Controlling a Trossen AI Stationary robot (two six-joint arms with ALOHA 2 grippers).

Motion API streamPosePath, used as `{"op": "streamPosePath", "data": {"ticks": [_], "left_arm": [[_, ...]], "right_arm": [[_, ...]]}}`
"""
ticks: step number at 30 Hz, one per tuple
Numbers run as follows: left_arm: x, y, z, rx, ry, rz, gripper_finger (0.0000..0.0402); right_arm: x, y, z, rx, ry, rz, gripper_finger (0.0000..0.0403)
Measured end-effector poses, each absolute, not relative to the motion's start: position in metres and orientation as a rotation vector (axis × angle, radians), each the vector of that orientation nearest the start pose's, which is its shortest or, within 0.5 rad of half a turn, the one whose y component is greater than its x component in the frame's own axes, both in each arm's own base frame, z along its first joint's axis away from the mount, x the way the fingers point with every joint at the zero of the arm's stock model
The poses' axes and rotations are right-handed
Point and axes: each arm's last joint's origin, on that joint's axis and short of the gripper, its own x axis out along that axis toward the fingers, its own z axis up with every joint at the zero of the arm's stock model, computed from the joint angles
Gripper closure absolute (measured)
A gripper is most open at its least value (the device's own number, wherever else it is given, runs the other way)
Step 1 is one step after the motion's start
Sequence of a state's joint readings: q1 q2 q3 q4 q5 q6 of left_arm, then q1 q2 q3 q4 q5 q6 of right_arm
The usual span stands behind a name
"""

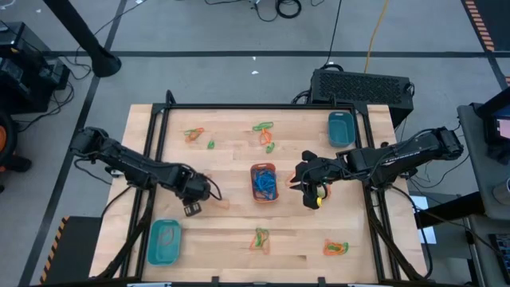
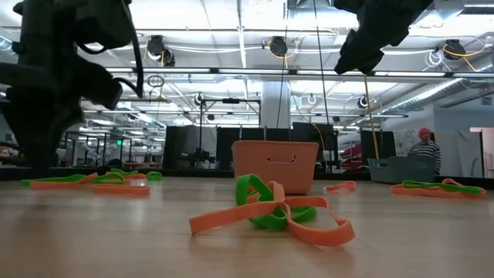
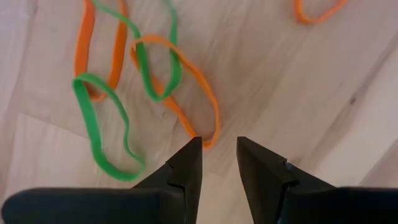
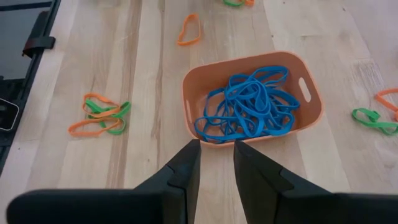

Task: Sort rubber bands into baskets
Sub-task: Put the orange rubber band into the green bin

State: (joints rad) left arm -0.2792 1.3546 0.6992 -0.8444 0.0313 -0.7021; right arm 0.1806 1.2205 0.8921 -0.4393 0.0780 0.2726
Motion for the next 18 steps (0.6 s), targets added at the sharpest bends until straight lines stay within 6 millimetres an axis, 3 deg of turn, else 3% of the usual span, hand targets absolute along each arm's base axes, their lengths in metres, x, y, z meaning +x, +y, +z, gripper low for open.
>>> {"op": "streamPosePath", "data": {"ticks": [18], "left_arm": [[0.186,-0.054,0.145,-0.368,1.466,0.283,0.0294]], "right_arm": [[0.248,0.043,0.262,0.147,0.756,-0.003,0.0314]]}}
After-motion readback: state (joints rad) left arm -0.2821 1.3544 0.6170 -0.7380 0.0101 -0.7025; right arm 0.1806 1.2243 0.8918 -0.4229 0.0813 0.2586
